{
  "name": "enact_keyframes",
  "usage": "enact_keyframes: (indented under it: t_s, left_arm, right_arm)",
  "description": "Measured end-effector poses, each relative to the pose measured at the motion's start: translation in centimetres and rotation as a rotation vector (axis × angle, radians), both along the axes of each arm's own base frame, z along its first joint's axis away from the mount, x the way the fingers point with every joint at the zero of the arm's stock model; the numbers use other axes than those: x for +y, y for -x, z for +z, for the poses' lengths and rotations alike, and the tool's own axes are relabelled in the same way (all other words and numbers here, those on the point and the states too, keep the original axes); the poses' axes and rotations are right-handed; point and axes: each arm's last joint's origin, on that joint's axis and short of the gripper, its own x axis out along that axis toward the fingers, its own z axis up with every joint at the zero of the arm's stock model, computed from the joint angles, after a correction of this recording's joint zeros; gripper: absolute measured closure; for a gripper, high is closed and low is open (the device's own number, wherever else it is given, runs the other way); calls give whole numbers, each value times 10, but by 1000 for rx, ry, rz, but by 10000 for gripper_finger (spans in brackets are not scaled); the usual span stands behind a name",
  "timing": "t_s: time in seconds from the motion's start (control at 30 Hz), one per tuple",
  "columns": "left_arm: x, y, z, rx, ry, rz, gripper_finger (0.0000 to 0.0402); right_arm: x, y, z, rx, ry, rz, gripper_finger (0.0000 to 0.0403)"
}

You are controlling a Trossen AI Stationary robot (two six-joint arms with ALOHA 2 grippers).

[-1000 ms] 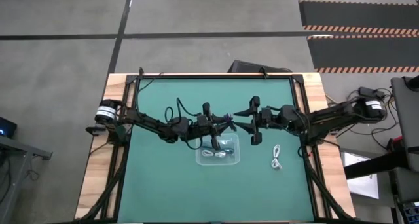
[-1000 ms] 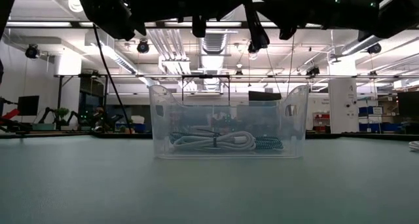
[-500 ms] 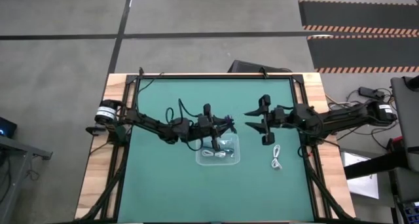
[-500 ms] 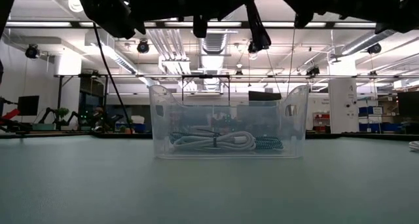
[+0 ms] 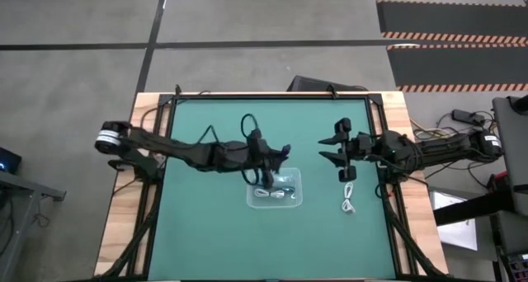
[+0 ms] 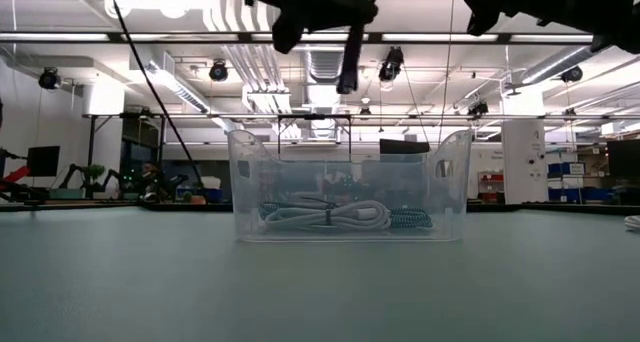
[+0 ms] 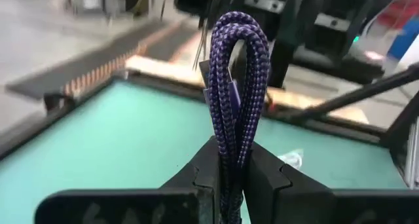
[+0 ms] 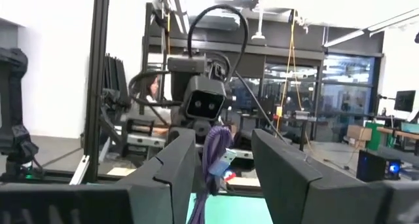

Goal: Pick and place USB-C Cables
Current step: Put the purple charger cable into the transparent bin

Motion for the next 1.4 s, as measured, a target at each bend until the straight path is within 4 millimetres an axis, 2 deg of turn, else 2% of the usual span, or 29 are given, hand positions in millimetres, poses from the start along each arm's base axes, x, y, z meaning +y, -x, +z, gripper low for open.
enact_keyframes:
  t_s: [0.23,0.47,0.67,1.0,1.2,1.4]
  left_arm:
    - [0,10,21,258,103,41,375]
    - [-3,9,37,379,192,18,375]
    - [-4,7,38,493,235,22,375]
    - [-12,-25,27,660,303,-75,375]
    - [-18,-41,31,799,287,-145,375]
    - [-24,-61,33,841,278,-303,375]
  right_arm:
    - [0,3,0,-6,0,0,265]
    - [0,6,0,17,5,-3,262]
    - [0,10,1,22,13,-7,264]
    - [0,17,3,35,36,-15,273]
    - [0,17,2,43,42,-21,272]
    - [0,17,2,46,44,-22,275]
